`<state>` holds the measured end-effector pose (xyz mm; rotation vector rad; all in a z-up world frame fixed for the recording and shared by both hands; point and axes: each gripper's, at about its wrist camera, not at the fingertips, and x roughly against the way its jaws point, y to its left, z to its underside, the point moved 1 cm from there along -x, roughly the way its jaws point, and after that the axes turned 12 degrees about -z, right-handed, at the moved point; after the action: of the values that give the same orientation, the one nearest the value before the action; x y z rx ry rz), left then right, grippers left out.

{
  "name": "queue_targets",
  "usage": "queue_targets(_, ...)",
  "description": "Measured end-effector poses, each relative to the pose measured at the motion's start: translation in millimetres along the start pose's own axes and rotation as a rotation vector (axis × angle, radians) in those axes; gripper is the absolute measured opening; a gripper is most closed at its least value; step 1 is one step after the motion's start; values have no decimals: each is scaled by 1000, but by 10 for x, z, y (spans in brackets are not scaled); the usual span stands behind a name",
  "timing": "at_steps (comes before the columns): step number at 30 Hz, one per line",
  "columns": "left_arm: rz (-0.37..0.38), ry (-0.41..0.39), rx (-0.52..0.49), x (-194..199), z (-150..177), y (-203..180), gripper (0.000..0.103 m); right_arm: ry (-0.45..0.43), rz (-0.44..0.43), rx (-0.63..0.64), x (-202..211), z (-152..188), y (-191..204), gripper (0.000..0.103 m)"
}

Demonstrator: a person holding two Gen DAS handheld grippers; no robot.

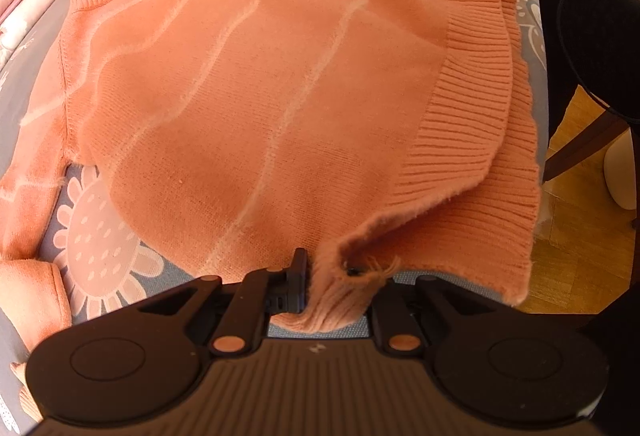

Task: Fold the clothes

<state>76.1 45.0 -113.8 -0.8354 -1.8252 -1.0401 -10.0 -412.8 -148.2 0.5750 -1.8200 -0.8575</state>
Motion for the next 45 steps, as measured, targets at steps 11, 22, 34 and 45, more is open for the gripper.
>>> queue_targets(11,-49,15,-97,34,-108,-93,8,12,124,109,78,-130,322,8)
queue_targets(22,-111,21,-226,-10,-169,-320,13,109,334,163,97,-96,326,20)
queue_targets(34,-95,102,-267,256,-20,-660,36,245,281,365,-438,435,843,73)
queue_targets(45,-45,18,389,502,-154,-129,39,170,297,301,-593,765,1117,75)
